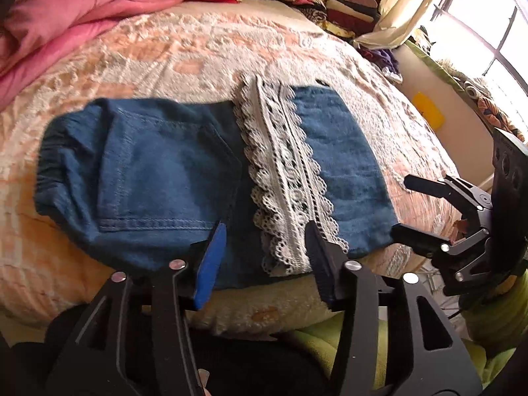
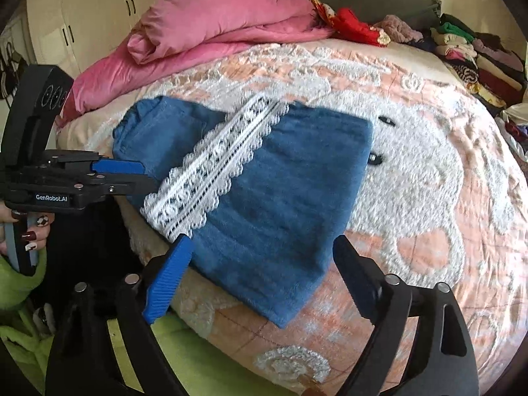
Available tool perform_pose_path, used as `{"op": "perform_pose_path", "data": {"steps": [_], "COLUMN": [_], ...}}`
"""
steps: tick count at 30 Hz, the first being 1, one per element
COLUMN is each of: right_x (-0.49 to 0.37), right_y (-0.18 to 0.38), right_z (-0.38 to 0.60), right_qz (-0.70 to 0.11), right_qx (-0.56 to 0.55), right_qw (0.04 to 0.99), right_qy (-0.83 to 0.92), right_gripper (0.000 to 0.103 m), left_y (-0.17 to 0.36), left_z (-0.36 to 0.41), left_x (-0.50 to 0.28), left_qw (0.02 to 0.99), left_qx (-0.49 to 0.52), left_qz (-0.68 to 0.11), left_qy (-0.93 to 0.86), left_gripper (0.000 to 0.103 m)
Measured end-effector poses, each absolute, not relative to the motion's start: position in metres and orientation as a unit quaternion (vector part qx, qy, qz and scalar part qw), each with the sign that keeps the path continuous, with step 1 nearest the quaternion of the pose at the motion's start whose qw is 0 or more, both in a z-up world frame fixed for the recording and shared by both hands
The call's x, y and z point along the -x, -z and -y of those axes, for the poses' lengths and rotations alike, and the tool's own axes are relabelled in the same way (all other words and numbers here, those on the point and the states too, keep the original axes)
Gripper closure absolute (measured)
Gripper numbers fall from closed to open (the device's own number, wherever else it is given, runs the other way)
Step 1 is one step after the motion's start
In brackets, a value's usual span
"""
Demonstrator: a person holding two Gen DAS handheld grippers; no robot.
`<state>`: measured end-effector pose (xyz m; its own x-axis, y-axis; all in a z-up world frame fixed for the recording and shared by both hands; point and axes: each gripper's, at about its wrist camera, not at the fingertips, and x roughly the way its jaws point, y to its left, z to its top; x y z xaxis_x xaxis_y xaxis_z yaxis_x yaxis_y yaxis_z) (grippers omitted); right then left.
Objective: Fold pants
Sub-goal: 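Release the hems and smooth the folded pants with both open grippers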
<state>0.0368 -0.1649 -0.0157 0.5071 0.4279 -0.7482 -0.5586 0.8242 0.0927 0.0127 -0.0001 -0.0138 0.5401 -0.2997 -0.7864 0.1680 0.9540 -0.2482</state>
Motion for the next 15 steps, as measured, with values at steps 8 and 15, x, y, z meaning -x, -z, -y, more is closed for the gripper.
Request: {"op": "perform_pose_path", "data": {"steps": [8,15], "right_x": [-0.047,-0.056], "right_y": [-0.010,-0.031], "right_z": [0.152,0.128], "right_qz": [-0.377,-0.352], "right_qx": [0.090,0.104], "right_qw": [0.875,0.877], "right_qy": [-0.290,-0.311], "right_gripper": [0.007,0.005], "left_y": [-0.001,-0.006], "left_z": [-0.034,-0.068], "left_x": [-0.008,-0.003], "left_qw": [0.891,0.898], "left_qx": [0.094,0.113], "left_qz": [-0.436,-0.422], "left_qy": [0.089,0.045], "left_gripper": [0.026,0.016]}}
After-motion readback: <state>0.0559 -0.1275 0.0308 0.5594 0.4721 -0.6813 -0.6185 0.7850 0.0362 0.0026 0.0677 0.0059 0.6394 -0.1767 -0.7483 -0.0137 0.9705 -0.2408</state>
